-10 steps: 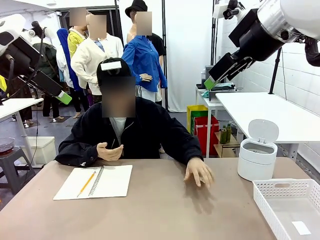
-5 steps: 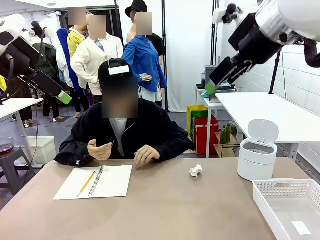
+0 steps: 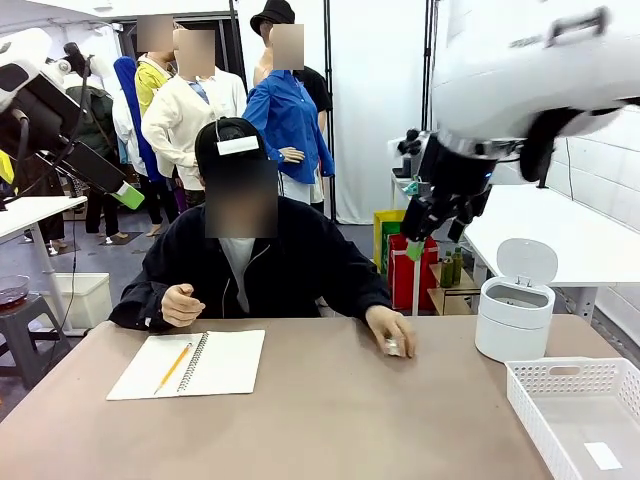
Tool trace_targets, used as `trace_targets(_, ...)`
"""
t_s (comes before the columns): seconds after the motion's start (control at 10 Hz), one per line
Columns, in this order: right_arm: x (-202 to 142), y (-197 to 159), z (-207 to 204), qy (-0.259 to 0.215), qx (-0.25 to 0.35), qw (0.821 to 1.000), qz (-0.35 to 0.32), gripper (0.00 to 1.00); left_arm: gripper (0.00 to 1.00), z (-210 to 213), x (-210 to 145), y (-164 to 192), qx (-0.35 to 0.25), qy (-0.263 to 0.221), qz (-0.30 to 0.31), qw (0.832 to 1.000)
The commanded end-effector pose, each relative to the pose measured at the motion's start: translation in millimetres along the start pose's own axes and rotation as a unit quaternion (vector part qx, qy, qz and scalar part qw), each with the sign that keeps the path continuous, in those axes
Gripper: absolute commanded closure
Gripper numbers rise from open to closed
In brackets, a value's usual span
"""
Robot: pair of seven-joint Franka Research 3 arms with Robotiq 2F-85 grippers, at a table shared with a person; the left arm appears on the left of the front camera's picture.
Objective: Sort the paper based on its condition.
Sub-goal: If a person hands you a paper, place it in the Organizing basket , and if it's crumpled, put it in the Trash can.
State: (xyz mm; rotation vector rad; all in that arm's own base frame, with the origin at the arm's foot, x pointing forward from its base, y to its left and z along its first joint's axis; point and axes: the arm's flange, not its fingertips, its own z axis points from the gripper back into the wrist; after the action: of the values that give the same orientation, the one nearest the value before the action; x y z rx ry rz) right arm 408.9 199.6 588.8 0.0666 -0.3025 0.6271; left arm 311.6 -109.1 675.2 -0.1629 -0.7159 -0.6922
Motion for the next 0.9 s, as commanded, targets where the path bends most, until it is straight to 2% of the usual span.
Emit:
trace_targets(0.0,42.1,-9.2,-28.0,0.068,-0.01,0.997,-0.028,0.0,0.0,0.9,-0.4,1.2,0.0,-0.001,0.002,1.0)
trace_targets(0.1,56.2,-18.5,-56.4,0.081,-0.014,0.996,-0.043,0.0,0.0,0.9,-0.4,1.2,0.0,-0.001,0.002,1.0)
trace_targets(0.3,70.5,-22.1,-80.6,0.083,-0.015,0.995,-0.052,0.0,0.0,0.9,-0.4,1.2,0.0,-0.001,0.002,1.0)
trace_targets(0.6,60.1,-21.4,-94.6,0.091,-0.012,0.994,-0.059,0.0,0.0,0.9,-0.4,1.2,0.0,-0.001,0.002,1.0)
trace_targets(0.8,66.9,-24.4,-96.5,0.087,0.001,0.995,-0.046,0.0,0.0,0.9,-0.4,1.2,0.0,-0.001,0.002,1.0)
